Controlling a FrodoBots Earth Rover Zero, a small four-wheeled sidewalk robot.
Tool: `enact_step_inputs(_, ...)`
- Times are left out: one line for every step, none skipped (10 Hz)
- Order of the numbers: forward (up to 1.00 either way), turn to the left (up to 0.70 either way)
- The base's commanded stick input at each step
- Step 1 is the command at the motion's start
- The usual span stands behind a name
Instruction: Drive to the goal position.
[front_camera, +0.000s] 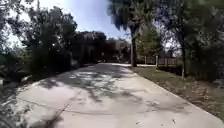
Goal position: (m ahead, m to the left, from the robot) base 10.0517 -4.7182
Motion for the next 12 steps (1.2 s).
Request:
enact_step_inputs(0.85, 0.0)
enact_step_inputs(0.85, 0.0)
enact_step_inputs(0.85, 0.0)
enact_step_inputs(0.85, 0.0)
enact_step_inputs(0.85, 0.0)
enact_step_inputs(0.85, 0.0)
enact_step_inputs(0.85, 0.0)
enact_step_inputs(0.85, 0.0)
enact_step_inputs(0.85, 0.0)
enact_step_inputs(0.85, 0.0)
enact_step_inputs(0.85, 0.0)
enact_step_inputs(0.85, 0.0)
